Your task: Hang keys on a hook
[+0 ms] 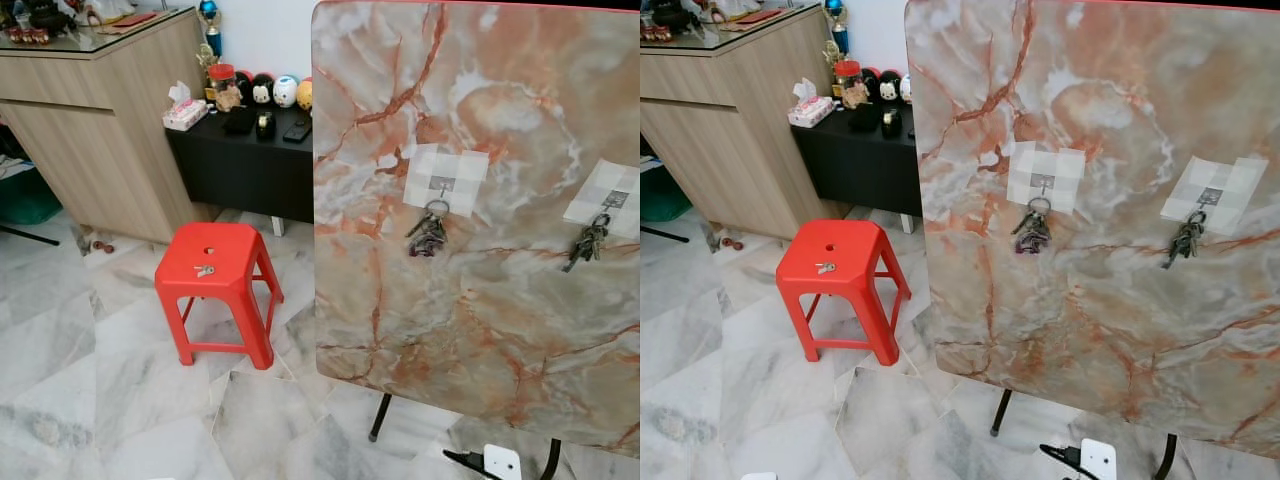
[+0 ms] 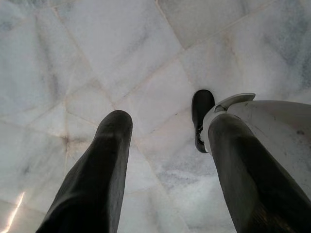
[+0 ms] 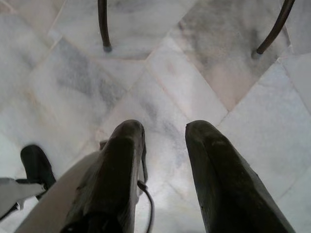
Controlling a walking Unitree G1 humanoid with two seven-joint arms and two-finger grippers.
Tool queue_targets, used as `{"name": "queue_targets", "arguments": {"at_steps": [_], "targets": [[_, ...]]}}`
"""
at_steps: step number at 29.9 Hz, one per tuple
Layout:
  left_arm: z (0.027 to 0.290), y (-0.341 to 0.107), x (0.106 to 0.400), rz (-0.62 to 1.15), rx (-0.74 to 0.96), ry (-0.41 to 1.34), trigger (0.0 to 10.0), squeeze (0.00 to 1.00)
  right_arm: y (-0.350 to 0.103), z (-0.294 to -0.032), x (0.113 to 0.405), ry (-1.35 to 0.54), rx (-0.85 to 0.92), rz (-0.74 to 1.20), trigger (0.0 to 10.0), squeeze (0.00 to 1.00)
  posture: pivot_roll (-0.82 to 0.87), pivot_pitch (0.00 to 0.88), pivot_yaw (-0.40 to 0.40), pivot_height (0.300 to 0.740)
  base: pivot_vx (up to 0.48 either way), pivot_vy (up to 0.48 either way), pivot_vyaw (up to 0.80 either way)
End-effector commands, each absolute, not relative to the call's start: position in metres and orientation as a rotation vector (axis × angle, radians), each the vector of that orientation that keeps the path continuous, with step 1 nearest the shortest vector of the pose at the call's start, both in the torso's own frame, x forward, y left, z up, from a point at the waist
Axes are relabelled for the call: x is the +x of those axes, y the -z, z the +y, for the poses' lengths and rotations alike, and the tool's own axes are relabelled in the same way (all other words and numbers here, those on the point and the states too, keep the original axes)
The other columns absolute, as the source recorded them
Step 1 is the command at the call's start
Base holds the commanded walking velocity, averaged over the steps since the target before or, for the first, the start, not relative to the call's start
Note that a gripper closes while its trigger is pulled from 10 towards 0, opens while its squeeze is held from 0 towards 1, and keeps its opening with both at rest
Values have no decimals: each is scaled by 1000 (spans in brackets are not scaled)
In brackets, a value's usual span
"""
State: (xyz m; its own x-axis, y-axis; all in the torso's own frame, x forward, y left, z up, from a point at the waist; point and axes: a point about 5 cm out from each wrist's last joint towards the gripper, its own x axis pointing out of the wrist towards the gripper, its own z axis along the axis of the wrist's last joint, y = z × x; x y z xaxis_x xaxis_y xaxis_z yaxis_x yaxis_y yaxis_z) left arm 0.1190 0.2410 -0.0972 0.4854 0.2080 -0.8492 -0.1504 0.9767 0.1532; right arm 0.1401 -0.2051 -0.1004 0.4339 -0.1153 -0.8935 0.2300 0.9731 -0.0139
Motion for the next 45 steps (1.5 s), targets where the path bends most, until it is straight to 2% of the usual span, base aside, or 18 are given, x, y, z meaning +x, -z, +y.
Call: {"name": "queue_targets", "arguments": {"at_steps": [1, 12, 24, 39, 45], "targets": [[241, 97, 120, 1035, 57, -215, 10000, 0, 102, -197, 138, 141, 70, 1128, 10000, 0, -58, 0, 10, 740, 0, 0, 0], [241, 98, 117, 1044, 36, -232, 10000, 0, 99, -204, 145, 143, 63, 1118, 10000, 0, -57, 0, 6, 740, 0, 0, 0], [240, 99, 116, 1048, 33, -231, 10000, 0, 100, -207, 143, 147, 40, 1132, 10000, 0, -59, 0, 3, 740, 0, 468, 0], [239, 99, 116, 1047, 23, -235, 10000, 0, 102, -182, 145, 125, 60, 1130, 10000, 0, -57, 0, -3, 740, 0, 384, 0], [239, 99, 116, 1045, 21, -237, 10000, 0, 101, -191, 146, 138, 56, 1120, 10000, 0, -57, 0, -2, 740, 0, 373, 0]]}}
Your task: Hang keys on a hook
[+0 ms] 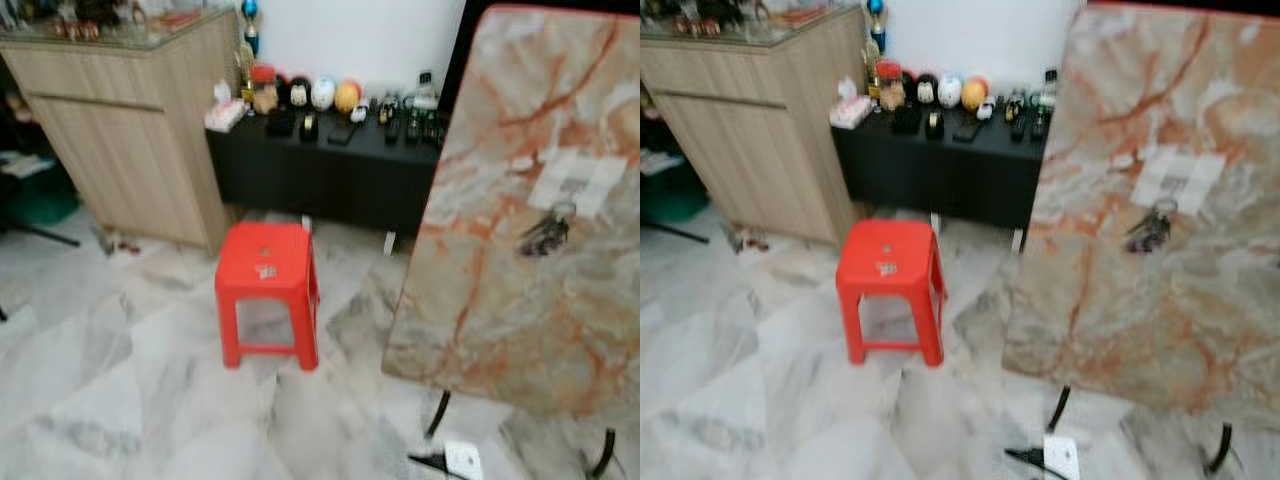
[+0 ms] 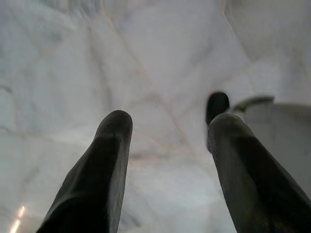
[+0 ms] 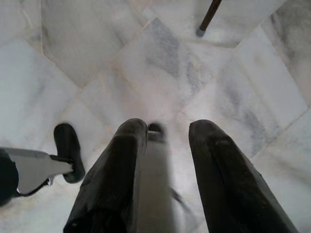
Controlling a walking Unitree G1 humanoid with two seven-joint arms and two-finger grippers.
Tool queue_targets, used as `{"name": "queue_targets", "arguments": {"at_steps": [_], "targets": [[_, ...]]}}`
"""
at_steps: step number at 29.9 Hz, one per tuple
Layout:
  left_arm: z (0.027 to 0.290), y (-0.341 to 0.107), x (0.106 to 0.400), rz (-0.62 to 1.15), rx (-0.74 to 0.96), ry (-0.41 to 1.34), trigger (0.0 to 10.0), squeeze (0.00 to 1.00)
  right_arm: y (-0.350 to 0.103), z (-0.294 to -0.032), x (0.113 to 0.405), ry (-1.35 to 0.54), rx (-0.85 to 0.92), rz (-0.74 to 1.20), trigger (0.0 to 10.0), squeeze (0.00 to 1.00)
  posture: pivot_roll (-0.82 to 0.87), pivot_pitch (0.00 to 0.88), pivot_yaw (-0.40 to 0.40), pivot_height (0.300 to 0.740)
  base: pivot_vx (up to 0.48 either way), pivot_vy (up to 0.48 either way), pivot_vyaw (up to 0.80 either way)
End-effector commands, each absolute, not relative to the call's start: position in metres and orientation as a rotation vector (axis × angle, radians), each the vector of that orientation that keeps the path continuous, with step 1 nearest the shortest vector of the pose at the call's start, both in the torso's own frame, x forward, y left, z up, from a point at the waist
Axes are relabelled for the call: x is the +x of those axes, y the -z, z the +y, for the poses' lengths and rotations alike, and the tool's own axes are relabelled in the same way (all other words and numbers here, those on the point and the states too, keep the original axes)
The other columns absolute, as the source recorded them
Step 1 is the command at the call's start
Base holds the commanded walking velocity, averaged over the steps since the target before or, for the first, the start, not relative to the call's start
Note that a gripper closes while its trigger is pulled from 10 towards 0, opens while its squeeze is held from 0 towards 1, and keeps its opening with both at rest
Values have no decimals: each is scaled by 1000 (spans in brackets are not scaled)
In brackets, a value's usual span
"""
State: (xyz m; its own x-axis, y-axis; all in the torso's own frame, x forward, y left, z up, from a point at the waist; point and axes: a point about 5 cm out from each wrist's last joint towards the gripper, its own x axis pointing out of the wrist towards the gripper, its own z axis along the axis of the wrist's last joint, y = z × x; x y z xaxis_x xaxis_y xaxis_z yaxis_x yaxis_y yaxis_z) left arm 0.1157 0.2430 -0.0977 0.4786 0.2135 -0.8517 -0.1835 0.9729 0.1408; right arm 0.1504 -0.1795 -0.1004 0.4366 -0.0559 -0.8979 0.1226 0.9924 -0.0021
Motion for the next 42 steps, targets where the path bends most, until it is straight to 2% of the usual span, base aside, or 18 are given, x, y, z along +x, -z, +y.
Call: {"name": "queue_targets", "arguments": {"at_steps": [1, 6, 13, 28, 34, 39, 40, 42], "targets": [[239, 99, 116, 1045, 21, -237, 10000, 0, 100, -195, 145, 142, 54, 1119, 10000, 0, -57, 0, -2, 740, 0, 371, 0], [239, 99, 117, 1045, 21, -237, 10000, 0, 98, -225, 135, 172, 38, 1123, 10000, 0, -55, 0, -2, 740, 0, 371, 0], [239, 98, 117, 1044, 21, -238, 10000, 0, 97, -229, 135, 175, 38, 1119, 10000, 0, -54, 0, -1, 740, 0, 362, 0], [242, 94, 128, 1021, 28, -238, 10000, 0, 88, -208, 172, 139, 48, 1061, 10000, 0, -33, 0, -3, 740, 0, 330, 0], [250, 89, 139, 997, 52, -247, 10000, 0, 90, -181, 176, 87, 52, 1060, 10000, 0, -11, 0, 1, 740, 0, 0, 0], [256, 86, 141, 992, 52, -262, 10000, 0, 92, -167, 174, 71, 66, 1063, 10000, 0, 5, 0, -22, 740, 0, 0, 0], [258, 85, 143, 988, 56, -265, 10000, 0, 92, -162, 175, 49, 50, 1063, 10000, 0, 43, 0, -71, 740, 0, 0, 0], [260, 84, 145, 984, 57, -268, 10000, 0, 92, -159, 176, 38, 41, 1063, 10000, 0, 48, 0, -76, 740, 0, 0, 0]]}}
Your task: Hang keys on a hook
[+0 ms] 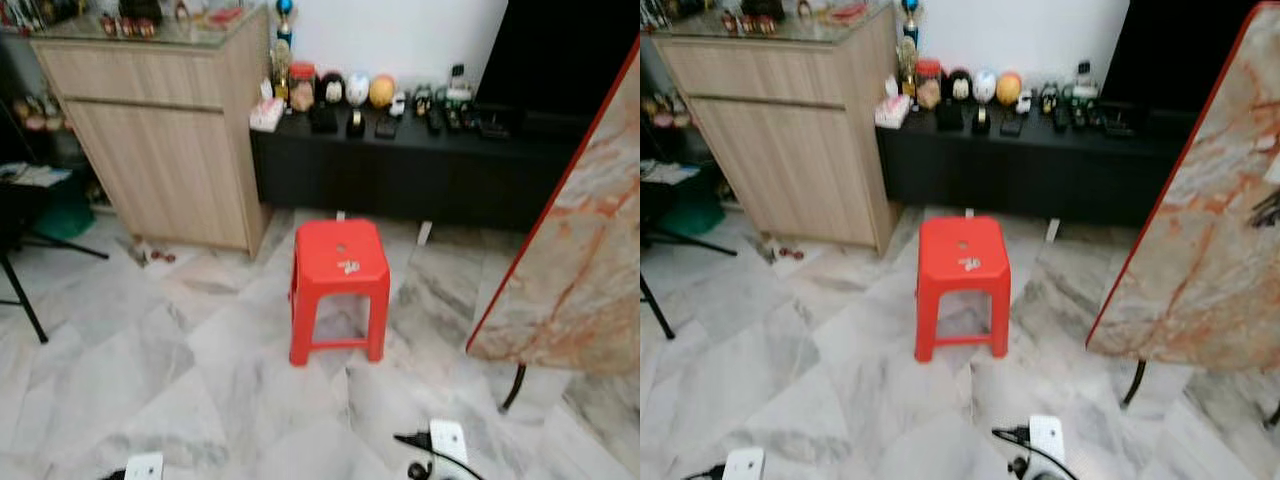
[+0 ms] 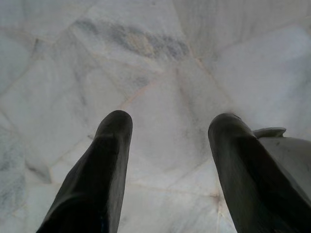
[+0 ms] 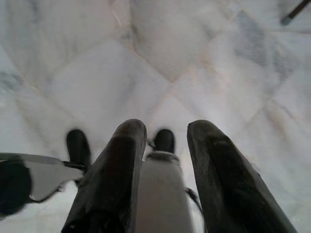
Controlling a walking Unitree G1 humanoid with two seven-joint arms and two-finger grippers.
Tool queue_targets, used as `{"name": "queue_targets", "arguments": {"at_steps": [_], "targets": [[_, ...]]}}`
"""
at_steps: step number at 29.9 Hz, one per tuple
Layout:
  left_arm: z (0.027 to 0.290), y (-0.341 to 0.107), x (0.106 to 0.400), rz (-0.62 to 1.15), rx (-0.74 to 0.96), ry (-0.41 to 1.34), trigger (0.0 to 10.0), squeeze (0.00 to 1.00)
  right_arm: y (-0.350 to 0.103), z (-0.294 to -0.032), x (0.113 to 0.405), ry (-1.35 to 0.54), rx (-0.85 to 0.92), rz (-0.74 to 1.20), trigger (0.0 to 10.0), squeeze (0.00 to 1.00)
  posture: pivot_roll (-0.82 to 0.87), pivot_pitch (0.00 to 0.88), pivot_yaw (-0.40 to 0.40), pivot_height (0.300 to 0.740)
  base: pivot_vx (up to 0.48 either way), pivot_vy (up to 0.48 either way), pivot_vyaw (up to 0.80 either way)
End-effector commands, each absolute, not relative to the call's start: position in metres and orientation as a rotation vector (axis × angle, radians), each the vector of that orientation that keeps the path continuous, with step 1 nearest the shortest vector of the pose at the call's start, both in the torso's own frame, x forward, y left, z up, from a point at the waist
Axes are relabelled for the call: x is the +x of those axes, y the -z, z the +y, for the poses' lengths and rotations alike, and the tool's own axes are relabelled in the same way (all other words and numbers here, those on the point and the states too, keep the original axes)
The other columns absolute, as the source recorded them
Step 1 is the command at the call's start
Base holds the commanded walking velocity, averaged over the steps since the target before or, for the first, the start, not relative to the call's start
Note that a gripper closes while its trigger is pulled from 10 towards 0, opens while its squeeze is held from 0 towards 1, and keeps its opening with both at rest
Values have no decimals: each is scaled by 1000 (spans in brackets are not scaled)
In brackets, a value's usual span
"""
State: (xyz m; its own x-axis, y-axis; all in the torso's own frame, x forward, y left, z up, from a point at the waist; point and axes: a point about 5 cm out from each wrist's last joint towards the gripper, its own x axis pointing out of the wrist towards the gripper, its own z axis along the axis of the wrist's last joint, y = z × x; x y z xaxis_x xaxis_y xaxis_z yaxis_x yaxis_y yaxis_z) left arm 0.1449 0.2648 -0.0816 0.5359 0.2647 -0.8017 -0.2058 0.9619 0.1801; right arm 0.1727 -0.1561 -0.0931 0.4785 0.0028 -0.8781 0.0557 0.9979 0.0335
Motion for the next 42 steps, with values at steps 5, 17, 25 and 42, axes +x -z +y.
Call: {"name": "queue_targets", "arguments": {"at_steps": [5, 17, 25, 42], "targets": [[260, 79, 156, 963, 58, -259, 10000, 0, 89, -171, 180, 57, 35, 1049, 10000, 0, 145, 0, -124, 740, 0, 0, 0], [243, 74, 182, 943, 62, -174, 10000, 0, 84, -202, 182, 159, 62, 1012, 10000, 0, -5, 0, -5, 740, 0, 0, 0], [237, 73, 185, 937, 64, -131, 10000, 0, 83, -214, 179, 219, 95, 1000, 10000, 0, -80, 0, 25, 740, 0, 0, 0], [243, 72, 186, 943, 28, -173, 10000, 0, 83, -207, 182, 207, 80, 997, 10000, 0, -70, 0, -16, 740, 0, 0, 0]]}}
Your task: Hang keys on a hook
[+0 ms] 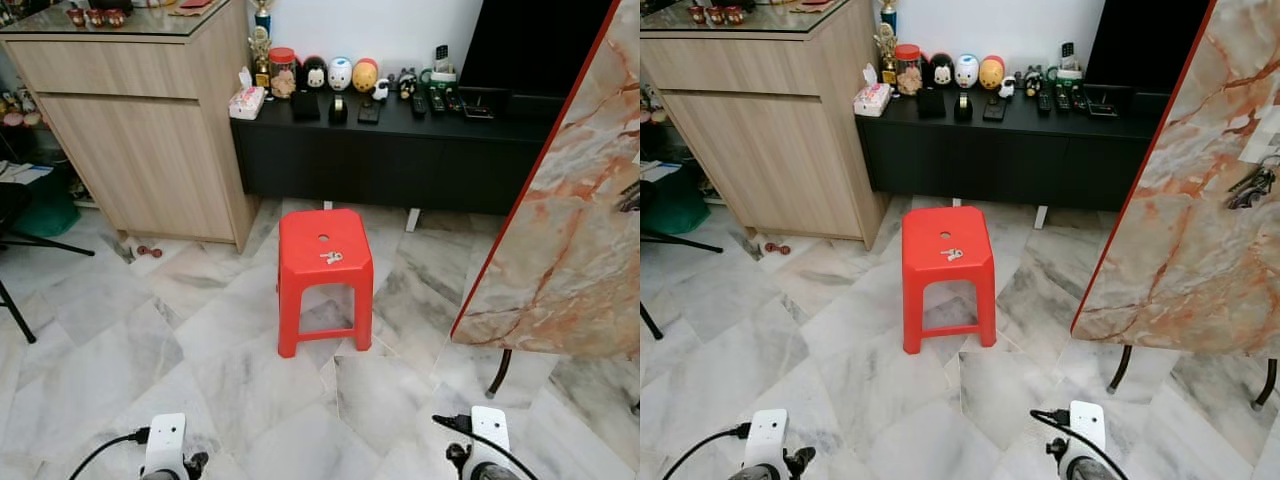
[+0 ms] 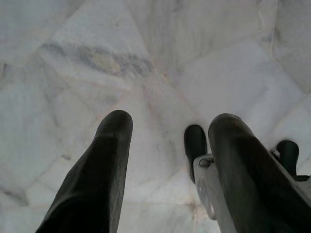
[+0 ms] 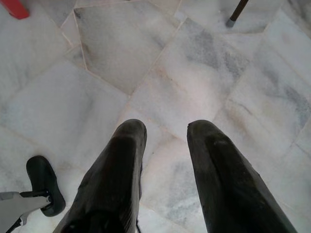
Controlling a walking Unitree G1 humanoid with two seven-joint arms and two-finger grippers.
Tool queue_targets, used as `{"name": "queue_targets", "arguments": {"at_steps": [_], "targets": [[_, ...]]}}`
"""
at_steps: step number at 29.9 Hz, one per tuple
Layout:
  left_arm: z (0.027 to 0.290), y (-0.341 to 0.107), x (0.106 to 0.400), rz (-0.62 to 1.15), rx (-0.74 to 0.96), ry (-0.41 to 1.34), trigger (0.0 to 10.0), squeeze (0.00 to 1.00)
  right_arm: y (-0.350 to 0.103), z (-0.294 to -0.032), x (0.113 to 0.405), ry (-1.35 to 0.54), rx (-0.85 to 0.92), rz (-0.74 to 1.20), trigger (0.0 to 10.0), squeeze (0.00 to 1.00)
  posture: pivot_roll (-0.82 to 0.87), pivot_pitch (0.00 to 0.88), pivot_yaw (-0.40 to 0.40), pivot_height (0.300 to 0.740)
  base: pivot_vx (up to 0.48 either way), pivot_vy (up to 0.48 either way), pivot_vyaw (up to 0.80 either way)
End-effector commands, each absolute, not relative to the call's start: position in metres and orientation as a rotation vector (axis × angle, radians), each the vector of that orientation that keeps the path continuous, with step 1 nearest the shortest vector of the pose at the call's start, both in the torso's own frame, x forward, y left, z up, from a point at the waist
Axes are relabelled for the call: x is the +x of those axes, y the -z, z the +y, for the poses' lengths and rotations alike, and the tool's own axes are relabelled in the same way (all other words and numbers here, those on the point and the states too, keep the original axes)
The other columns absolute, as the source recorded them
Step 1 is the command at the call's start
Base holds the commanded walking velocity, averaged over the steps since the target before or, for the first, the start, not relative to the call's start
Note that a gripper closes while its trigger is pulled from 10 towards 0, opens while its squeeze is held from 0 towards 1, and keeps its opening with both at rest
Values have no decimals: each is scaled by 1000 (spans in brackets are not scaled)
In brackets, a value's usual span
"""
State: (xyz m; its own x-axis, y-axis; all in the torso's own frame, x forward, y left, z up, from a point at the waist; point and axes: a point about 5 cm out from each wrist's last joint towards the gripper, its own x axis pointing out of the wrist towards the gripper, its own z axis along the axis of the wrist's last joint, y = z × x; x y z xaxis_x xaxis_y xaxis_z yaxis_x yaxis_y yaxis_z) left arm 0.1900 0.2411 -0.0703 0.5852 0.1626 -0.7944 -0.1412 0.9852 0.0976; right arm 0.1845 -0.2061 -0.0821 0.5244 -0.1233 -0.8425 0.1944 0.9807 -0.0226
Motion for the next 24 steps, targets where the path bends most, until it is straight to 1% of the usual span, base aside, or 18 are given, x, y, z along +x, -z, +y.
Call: {"name": "queue_targets", "arguments": {"at_steps": [1, 7, 11, 16, 20, 22, 24], "targets": [[244, 72, 185, 941, 28, -176, 10000, 0, 84, -207, 180, 213, 78, 999, 10000, 0, -63, 0, -18, 740, 0, 0, 0], [245, 74, 180, 935, 14, -193, 10000, 0, 88, -205, 172, 193, 72, 1026, 10000, 0, -45, 0, -27, 740, 0, 0, 0], [245, 78, 172, 960, 16, -188, 10000, 0, 89, -212, 168, 265, 101, 1017, 10000, 0, -41, 0, -34, 740, 0, 0, 0], [242, 81, 166, 967, -17, -203, 10000, 0, 89, -211, 165, 243, 97, 1017, 10000, 0, -12, 0, -61, 740, 0, 0, 0], [241, 85, 159, 988, -29, -223, 10000, 0, 93, -216, 155, 262, 91, 1049, 10000, 0, -13, 0, -64, 740, 0, 0, 0], [240, 86, 157, 998, -24, -211, 10000, 0, 93, -217, 155, 284, 111, 1044, 10000, 0, -14, 0, -66, 740, 0, 0, 0], [240, 86, 156, 996, -18, -204, 10000, 0, 92, -213, 157, 267, 113, 1036, 10000, 0, -21, 0, -71, 740, 0, 0, 0]]}}
